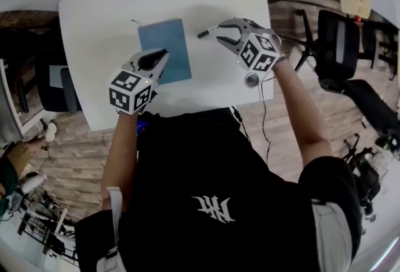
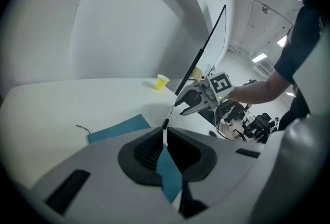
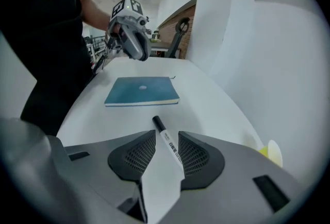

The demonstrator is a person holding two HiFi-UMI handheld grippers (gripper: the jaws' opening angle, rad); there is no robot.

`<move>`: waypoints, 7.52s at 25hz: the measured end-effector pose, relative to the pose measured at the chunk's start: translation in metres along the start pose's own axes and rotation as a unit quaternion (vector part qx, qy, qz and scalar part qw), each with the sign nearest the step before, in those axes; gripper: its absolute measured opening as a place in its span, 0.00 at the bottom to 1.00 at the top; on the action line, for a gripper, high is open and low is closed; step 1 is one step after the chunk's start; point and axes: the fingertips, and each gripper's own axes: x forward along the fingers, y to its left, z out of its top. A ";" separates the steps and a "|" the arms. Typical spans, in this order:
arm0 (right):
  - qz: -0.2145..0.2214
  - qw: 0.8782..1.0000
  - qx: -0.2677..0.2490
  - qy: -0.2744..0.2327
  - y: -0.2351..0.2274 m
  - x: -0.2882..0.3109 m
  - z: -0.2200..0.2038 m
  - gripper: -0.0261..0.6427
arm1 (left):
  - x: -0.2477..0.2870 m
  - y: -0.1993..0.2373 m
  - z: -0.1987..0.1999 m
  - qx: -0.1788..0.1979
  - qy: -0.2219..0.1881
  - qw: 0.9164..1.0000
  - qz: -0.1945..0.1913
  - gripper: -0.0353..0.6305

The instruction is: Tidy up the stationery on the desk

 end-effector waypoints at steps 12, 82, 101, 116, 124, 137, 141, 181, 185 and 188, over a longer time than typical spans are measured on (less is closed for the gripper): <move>0.043 0.993 -0.089 0.057 -0.011 0.035 -0.025 0.30 | 0.018 -0.013 -0.014 0.002 0.022 1.000 0.002 0.09; -0.127 0.773 0.615 -0.087 0.052 0.065 0.029 0.17 | -0.008 0.013 -0.038 -0.001 0.024 0.999 -0.030 0.09; -0.123 0.781 0.609 -0.060 0.053 0.068 0.033 0.17 | -0.010 0.011 -0.039 -0.005 0.020 0.999 -0.045 0.09; -0.117 0.795 0.593 -0.054 0.053 0.069 0.034 0.17 | -0.014 0.013 -0.042 -0.008 0.016 0.999 -0.042 0.09; -0.126 0.801 0.582 -0.065 0.040 0.062 0.037 0.17 | -0.012 0.010 -0.031 -0.005 0.002 0.999 -0.040 0.09; -0.122 0.869 0.419 -0.234 -0.024 -0.022 0.135 0.14 | -0.042 0.015 0.014 -0.003 -0.074 0.997 -0.003 0.09; -0.075 0.861 0.380 -0.329 -0.028 -0.062 0.175 0.14 | -0.058 0.007 0.034 0.006 -0.107 0.994 0.009 0.09; 0.000 0.844 0.262 -0.469 0.304 -0.167 0.249 0.12 | -0.258 -0.154 -0.122 0.081 -0.268 0.958 -0.058 0.07; -0.003 0.851 0.267 -0.452 0.314 -0.169 0.237 0.12 | -0.263 -0.162 -0.128 0.082 -0.268 0.959 -0.049 0.07; 0.007 0.851 0.262 -0.456 0.325 -0.176 0.232 0.12 | -0.267 -0.170 -0.129 0.080 -0.280 0.956 -0.041 0.07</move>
